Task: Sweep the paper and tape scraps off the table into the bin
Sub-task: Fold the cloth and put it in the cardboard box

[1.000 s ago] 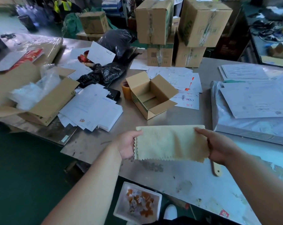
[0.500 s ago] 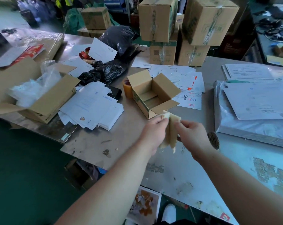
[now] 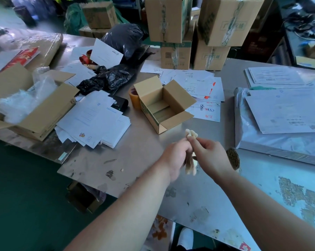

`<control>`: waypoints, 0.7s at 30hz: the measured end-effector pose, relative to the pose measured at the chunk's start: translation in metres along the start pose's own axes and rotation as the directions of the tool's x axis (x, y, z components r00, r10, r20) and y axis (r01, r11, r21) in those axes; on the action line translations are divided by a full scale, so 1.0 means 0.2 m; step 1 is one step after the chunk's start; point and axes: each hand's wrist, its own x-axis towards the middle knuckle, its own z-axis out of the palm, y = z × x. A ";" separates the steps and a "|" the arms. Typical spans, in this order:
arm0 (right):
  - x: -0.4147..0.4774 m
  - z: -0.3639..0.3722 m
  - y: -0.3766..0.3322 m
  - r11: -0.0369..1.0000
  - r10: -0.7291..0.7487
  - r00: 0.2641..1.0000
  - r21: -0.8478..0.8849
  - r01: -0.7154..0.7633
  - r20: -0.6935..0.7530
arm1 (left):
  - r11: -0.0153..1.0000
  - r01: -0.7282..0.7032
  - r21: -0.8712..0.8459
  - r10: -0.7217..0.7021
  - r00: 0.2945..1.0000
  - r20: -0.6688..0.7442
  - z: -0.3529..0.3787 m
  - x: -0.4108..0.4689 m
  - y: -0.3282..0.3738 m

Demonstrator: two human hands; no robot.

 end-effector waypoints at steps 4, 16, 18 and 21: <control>0.02 -0.08 0.05 0.982 -0.084 0.996 -0.166 0.086 0.016 | 0.977 0.069 -0.202 -0.019 0.972 0.236 -0.03 0.08 0.00; 0.15 -0.21 0.19 0.805 0.257 0.965 0.543 -0.239 0.043 | 0.988 0.147 0.052 -0.138 0.980 -0.145 -0.03 0.21 -0.04; 0.16 -0.22 0.20 0.757 0.253 0.959 0.592 -0.277 0.126 | 0.993 0.114 0.016 -0.110 0.979 -0.169 -0.04 0.23 -0.04; 0.17 -0.23 0.23 0.791 0.206 0.963 0.550 -0.269 0.175 | 0.995 0.084 -0.044 -0.090 0.982 -0.168 -0.03 0.26 -0.02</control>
